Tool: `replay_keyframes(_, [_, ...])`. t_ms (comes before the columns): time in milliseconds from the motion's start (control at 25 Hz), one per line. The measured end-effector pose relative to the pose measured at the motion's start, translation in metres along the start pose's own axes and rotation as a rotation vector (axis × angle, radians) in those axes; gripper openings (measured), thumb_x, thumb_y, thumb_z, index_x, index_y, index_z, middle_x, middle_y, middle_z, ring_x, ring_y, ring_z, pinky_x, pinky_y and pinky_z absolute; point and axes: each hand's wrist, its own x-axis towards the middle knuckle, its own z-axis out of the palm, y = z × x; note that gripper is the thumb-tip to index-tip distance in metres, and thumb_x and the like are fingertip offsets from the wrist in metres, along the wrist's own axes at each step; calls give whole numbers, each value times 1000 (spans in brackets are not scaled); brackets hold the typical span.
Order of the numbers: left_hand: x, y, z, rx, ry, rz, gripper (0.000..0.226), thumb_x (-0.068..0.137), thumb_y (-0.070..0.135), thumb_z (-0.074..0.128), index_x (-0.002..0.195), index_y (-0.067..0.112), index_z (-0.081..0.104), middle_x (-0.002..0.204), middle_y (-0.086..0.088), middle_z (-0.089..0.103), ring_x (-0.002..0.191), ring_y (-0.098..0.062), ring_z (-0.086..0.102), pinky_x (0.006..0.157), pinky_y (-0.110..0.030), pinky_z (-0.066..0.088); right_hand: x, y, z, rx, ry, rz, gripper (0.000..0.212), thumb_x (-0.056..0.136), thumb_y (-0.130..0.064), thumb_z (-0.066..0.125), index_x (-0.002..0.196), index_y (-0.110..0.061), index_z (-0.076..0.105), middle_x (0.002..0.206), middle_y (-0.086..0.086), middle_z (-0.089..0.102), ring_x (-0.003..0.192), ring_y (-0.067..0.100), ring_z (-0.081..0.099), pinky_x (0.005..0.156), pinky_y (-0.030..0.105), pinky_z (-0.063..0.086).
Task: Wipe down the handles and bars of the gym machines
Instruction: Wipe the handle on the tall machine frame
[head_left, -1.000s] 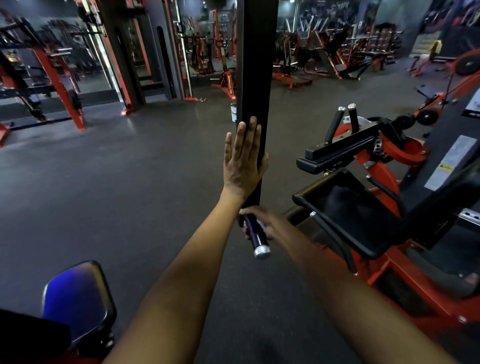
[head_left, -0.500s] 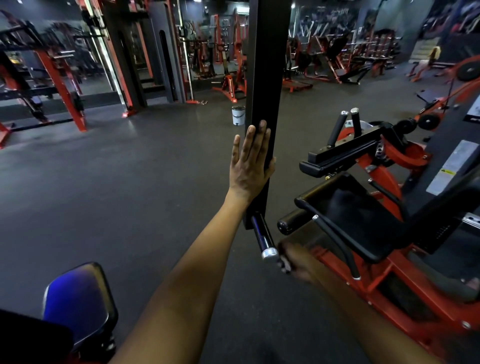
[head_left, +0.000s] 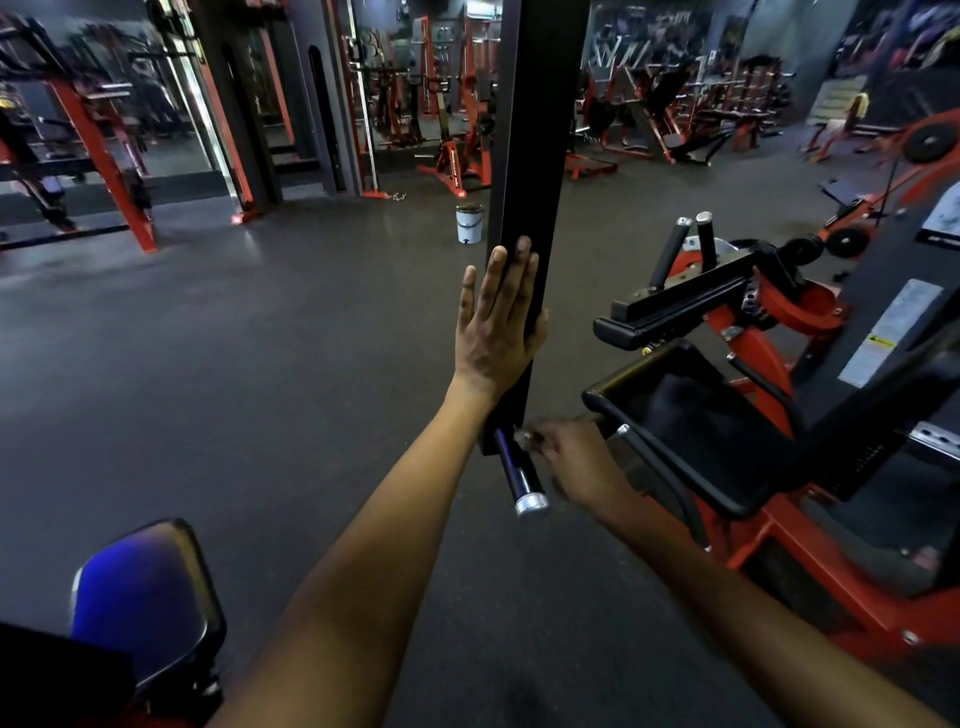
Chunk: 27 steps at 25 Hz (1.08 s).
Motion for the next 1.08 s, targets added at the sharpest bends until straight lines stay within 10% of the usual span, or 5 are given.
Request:
replay_keyframes(280, [-3, -3, 0, -1, -36, 19, 83, 96, 35, 44, 152, 18, -15, 158, 4, -26, 146, -14, -17, 120, -40, -3, -29, 32, -11, -733, -195, -737, 34, 73, -9, 69, 106, -3, 67, 118, 10, 62, 113, 21, 52, 97, 23, 37])
replay_keyframes(560, [-3, -3, 0, 0, -33, 8, 83, 96, 34, 45, 152, 18, -14, 158, 6, -26, 146, -13, -17, 120, -40, -4, 7, -29, 18, -772, -269, -480, 28, 95, -3, 42, 115, 10, 57, 124, 26, 53, 118, 39, 48, 89, 34, 35])
replay_keyframes(680, [-3, -3, -1, -8, -43, 12, 81, 96, 34, 46, 153, 18, -9, 158, 7, -25, 146, -12, -17, 120, -40, -5, -24, 14, 10, -927, -385, -716, 22, 90, 1, 50, 104, 7, 65, 113, 24, 60, 111, 37, 50, 97, 44, 37])
replay_keyframes(880, [-3, -1, 5, 13, -23, 8, 84, 96, 35, 46, 152, 18, -15, 158, 5, -26, 146, -14, -17, 120, -40, -4, 6, 18, -21, -491, -197, -635, 30, 81, -15, 47, 95, -3, 70, 99, 5, 61, 98, 12, 49, 83, 13, 33])
replay_keyframes(1080, [-6, -2, 5, 11, -24, 8, 82, 97, 34, 45, 152, 18, -13, 158, 6, -24, 147, -14, -16, 120, -41, -1, -14, 33, 6, -460, -229, -625, 54, 66, -4, 63, 118, 10, 58, 128, 13, 52, 126, 19, 39, 109, 7, 14])
